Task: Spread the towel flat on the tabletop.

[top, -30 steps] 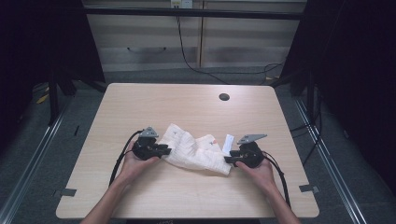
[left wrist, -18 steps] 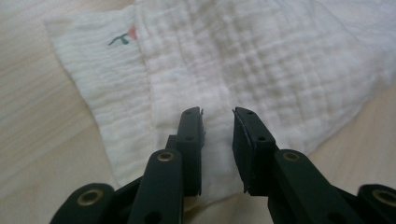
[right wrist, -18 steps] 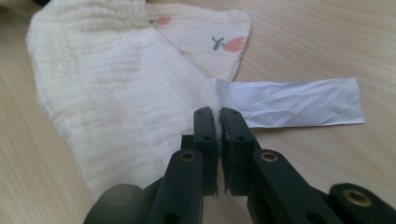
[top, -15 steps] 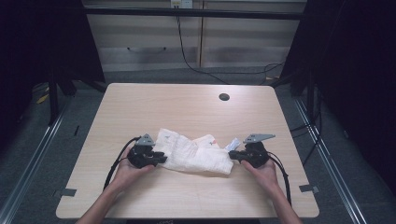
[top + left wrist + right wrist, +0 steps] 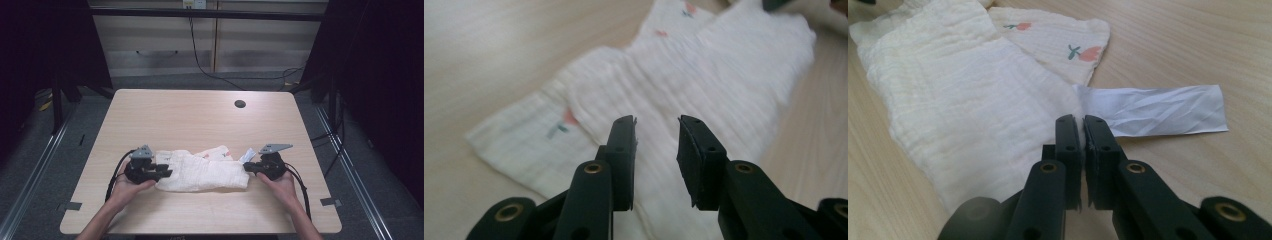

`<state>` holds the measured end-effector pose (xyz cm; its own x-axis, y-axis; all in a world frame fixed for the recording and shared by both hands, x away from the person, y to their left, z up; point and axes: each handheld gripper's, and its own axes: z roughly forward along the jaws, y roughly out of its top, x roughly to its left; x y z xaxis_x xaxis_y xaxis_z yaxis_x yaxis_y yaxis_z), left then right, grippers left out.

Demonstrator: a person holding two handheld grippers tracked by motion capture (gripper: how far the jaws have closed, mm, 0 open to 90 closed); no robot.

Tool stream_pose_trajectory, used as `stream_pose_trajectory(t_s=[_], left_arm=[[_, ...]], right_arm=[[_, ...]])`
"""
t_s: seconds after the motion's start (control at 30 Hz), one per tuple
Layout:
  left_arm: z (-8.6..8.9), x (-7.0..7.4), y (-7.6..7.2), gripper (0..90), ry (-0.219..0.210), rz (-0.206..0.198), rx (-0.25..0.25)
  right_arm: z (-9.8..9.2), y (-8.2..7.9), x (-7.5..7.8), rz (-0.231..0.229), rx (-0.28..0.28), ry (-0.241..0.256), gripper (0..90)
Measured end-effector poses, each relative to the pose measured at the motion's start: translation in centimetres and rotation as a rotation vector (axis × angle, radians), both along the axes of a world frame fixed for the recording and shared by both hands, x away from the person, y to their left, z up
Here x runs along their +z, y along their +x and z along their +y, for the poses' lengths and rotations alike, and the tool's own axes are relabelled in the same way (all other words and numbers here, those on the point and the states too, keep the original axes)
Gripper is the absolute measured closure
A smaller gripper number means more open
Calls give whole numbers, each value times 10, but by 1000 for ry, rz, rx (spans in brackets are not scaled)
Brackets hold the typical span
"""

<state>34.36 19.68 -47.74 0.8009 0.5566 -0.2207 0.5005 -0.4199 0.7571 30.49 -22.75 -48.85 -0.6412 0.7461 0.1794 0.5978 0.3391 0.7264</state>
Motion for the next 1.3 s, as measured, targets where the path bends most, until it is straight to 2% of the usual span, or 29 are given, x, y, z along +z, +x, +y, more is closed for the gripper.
stream_pose_trajectory(t_s=[0.07, 0.1, 0.17, 0.27, 0.33, 0.4, 0.43, 0.5, 0.53, 0.6, 0.67, 0.73, 0.87, 0.93, 1.13, 1.27, 1.3], left_arm=[[-2, -3, 15, 661, 5, -2, 34], [-7, -9, 27, 645, 10, 23, 54], [-9, -12, 31, 636, 16, 12, 62], [-19, -21, 39, 616, 21, 34, 52], [-21, -22, 40, 617, 21, 35, 56], [-25, -25, 39, 619, 69, 20, 48], [-26, -26, 39, 627, 72, 20, 43], [-26, -27, 39, 719, 76, 5, 42], [-26, -27, 38, 719, 87, -6, 32], [-28, -27, 35, 792, 106, -30, 32], [-27, -27, 35, 857, 97, -19, 26], [-24, -24, 35, 870, 66, -7, 32], [-20, -20, 34, 877, 41, -11, 36], [-18, -17, 33, 880, 33, -18, 38], [-10, -1, 31, 880, -42, -40, 60], [-3, 14, 27, 883, -104, -69, 79], [-2, 18, 25, 883, -103, -76, 77]], right_arm=[[0, 0, 0, 5, 0, 2, 861], [1, 0, 0, 5, 1, 1, 861], [1, 0, 0, 5, 1, 1, 860], [0, 0, 0, 3, 0, 6, 858], [0, 0, 0, 2, 1, 5, 857], [-1, 0, 0, 1, 2, 2, 856], [-1, 0, 0, 3, 2, 3, 855], [0, -1, 0, 3, 2, 5, 855], [0, -1, 0, 3, 2, 5, 855], [0, -1, 0, 5, 2, 5, 854], [1, 0, -1, 10, 1, 4, 853], [0, 0, -1, 8, -1, 7, 850], [-1, -1, 0, 5, -5, 9, 848], [-2, -1, 1, 5, -11, 10, 848], [-5, -1, 4, -8, -16, 24, 846], [-9, -3, 13, -32, -18, 42, 857], [-11, -4, 19, -48, -17, 64, 861]])
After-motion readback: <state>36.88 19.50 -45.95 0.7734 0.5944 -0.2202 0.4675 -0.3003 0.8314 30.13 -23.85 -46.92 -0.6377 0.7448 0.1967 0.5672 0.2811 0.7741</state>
